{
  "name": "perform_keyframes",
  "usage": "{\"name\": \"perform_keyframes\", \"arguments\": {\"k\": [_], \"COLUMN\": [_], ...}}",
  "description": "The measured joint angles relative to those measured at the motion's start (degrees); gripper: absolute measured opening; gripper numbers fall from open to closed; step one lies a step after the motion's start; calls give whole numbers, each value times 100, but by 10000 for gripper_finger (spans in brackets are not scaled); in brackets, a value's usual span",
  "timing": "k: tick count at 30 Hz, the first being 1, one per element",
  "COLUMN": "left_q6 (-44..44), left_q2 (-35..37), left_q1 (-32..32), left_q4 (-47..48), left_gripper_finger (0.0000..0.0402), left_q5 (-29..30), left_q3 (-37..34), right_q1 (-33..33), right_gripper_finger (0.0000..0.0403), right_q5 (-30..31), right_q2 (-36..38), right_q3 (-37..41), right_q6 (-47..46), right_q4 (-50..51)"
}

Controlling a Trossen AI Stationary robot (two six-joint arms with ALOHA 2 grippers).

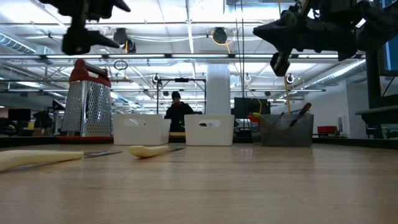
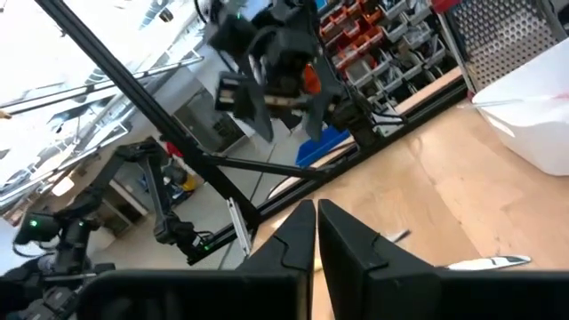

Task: Pick & Place Kitchen Items
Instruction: Put the top left knife into the right white bin

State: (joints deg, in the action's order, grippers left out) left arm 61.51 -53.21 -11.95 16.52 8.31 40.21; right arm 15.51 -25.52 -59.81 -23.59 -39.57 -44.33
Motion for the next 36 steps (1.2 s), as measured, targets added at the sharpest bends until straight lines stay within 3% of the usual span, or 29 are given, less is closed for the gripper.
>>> {"name": "perform_keyframes", "arguments": {"k": [6, 20, 31, 36], "left_q6": [941, 2732, 3789, 3804], "left_q2": [-660, -2362, -3071, -3739], "left_q1": [-480, -836, -1230, -1261], "left_q4": [181, 454, 561, 1738], "left_gripper_finger": [310, 310, 310, 310], "left_q5": [-53, -1294, -1166, -956], "left_q3": [52, 74, 457, 1212], "right_q1": [2, 24, 24, 24], "right_gripper_finger": [11, 7, 4, 4], "right_q5": [0, 0, 0, -2], "right_q2": [0, 0, 0, 0], "right_q3": [0, 0, 0, 0], "right_q6": [131, 129, 129, 129], "right_q4": [1, -1, 4, 6]}}
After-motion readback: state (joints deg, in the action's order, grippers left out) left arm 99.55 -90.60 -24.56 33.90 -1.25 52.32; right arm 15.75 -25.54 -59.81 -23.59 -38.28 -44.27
